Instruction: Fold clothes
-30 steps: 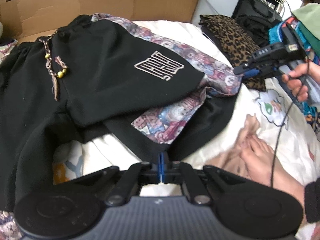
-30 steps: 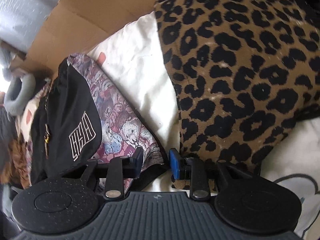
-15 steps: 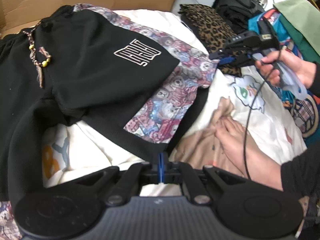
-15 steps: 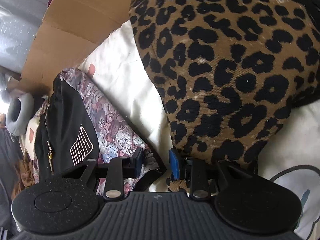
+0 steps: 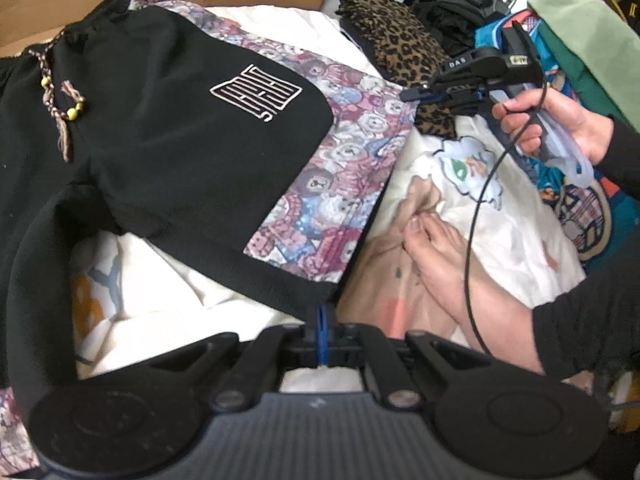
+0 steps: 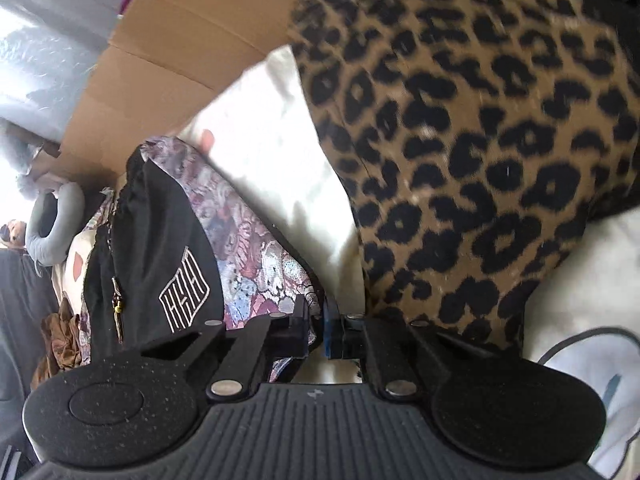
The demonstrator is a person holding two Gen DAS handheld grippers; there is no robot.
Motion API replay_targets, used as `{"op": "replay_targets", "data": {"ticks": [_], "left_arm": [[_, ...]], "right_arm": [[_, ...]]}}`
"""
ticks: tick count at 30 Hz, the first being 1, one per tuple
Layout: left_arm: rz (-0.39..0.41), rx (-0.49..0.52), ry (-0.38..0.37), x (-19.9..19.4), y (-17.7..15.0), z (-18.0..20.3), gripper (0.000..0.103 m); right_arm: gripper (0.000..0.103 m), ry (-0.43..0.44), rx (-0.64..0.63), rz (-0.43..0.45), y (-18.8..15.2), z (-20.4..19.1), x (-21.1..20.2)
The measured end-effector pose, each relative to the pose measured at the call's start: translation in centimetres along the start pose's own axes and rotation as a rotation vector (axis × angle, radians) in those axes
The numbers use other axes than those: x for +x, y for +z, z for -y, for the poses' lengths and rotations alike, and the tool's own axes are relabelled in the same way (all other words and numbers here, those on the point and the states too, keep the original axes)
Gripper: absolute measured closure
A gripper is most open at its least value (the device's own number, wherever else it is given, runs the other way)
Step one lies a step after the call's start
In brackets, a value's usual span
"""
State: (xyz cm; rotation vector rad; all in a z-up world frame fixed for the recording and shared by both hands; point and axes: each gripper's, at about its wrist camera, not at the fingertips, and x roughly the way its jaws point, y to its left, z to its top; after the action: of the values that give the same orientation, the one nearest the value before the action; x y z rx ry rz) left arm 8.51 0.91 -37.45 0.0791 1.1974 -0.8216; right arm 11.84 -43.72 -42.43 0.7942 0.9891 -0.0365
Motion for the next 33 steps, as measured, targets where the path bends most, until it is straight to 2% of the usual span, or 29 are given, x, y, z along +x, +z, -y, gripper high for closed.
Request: {"op": "replay_targets", "data": {"ticks": [4, 8, 18, 23, 27, 33], "left_arm": [[0.003, -0.042, -0.079, -0.5, 0.3, -0.6, 0.103], [-0.004, -0.04, -0.113, 0.2, 0.5, -1.2, 0.103], [-0.07, -0.006, -0.068, 3.4, -0.6, -1.2, 0.103], [-0.12, -0.003, -0.041, 3.9, -1.3, -0.9, 0.103], [-0.105, -0.043, -0.036, 2.4, -2.0, -1.6, 0.102], [-0.043, -0.131, 0.071, -0.5, -2.1, -3.7, 0.101]], "right_arm": [[0.099, -0.017, -0.041, 0.018, 0.5, -1.0, -1.1], [0.099, -0.041, -0.054, 0.046, 0.9, -1.0, -1.7], [0.098, -0.109, -0.034, 0.01, 0.1, 0.1, 0.8], [0.091, -0.163, -0.048, 0.01, 0.3, -0.4, 0.9], [0.089, -0.191, -0.101, 0.031, 0.4, -1.7, -0.5], [0.089, -0.172, -0.159, 0.042, 0.3, -4.1, -1.8]]}}
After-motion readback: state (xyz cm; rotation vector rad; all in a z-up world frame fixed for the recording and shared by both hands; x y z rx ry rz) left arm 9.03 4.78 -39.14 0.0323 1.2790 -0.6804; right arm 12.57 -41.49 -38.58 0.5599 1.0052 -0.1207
